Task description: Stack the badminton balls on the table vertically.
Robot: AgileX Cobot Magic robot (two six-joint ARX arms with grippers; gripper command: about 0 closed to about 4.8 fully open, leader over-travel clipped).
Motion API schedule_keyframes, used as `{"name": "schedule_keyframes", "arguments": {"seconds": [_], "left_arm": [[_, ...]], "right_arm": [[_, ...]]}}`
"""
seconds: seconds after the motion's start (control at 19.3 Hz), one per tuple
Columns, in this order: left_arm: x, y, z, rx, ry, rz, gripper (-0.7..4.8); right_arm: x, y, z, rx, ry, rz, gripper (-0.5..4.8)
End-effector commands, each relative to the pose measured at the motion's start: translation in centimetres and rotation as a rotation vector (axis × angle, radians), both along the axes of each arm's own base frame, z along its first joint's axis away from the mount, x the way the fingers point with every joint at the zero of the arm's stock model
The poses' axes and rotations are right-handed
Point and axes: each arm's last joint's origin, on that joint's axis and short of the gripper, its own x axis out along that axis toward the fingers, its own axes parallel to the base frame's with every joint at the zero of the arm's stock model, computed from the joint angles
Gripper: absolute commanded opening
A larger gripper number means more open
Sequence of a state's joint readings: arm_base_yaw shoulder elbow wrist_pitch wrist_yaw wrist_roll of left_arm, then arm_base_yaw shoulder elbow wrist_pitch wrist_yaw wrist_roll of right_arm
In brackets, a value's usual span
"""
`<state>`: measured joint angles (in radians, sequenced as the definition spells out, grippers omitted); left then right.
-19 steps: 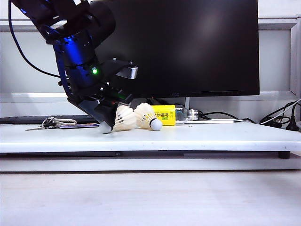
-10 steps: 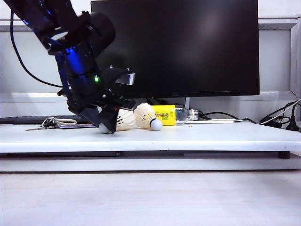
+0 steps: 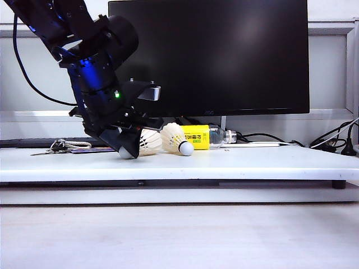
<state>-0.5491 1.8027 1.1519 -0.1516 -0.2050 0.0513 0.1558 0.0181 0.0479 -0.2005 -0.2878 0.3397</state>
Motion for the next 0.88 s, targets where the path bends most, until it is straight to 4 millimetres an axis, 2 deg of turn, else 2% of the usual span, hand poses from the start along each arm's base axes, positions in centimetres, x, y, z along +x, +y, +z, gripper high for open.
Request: {"name": "schedule_keyframes", "arguments": {"seconds": [0.05, 0.26, 0.47, 0.62, 0.73, 0.88], "left_arm": [[-0.5, 0.3, 0.0, 0.091, 0.093, -0.034, 1.19], [-0.4, 0.3, 2.7, 0.151, 0.117, -0.081, 1.19], [-0.6, 0.4, 8.0, 0.276, 0.185, -0.155, 1.20], [-1.0, 0.7, 10.5, 0.312, 0.232, -0.174, 1.20], [-1.3, 0.9, 11.2, 0.326, 0.265, -0.180, 1.21], [-1.6, 1.0, 10.1, 0.363, 0.385, -0.200, 1.25]], "right_arm": [[0.0, 0.0, 0.2, -0.002, -0.016, -0.001, -0.01], [0.0, 0.0, 0.2, -0.005, -0.016, -0.001, -0.01], [0.0, 0.0, 0.2, -0.006, -0.015, -0.001, -0.01], [0.0, 0.0, 0.2, -0.006, -0.015, -0.001, -0.01], [0.0, 0.0, 0.2, -0.006, -0.015, -0.001, -0.01], [0.0, 0.0, 0.2, -0.005, -0.015, 0.000, -0.01]]}}
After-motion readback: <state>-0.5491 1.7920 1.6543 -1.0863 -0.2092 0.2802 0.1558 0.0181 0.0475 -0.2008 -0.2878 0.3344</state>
